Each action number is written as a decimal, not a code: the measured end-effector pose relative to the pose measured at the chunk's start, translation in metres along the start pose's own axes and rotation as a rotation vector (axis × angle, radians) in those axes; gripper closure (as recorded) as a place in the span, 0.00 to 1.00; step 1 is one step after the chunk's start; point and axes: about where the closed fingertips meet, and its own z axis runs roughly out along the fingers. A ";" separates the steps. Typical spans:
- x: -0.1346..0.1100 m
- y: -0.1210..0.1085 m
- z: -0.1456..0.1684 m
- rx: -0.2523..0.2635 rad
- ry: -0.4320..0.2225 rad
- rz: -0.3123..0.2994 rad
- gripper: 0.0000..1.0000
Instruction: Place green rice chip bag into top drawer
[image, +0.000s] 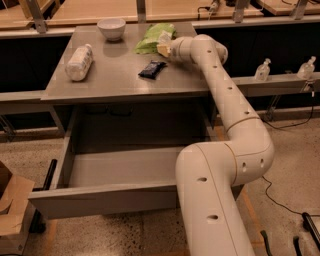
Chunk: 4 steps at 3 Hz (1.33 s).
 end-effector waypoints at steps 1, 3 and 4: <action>-0.010 0.002 -0.004 -0.008 -0.012 -0.016 1.00; -0.076 -0.003 -0.099 -0.066 0.022 -0.181 1.00; -0.114 0.016 -0.173 -0.086 0.052 -0.222 1.00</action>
Offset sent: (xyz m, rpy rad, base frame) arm -0.0735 -0.0240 0.0981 -0.0948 -0.1158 0.1003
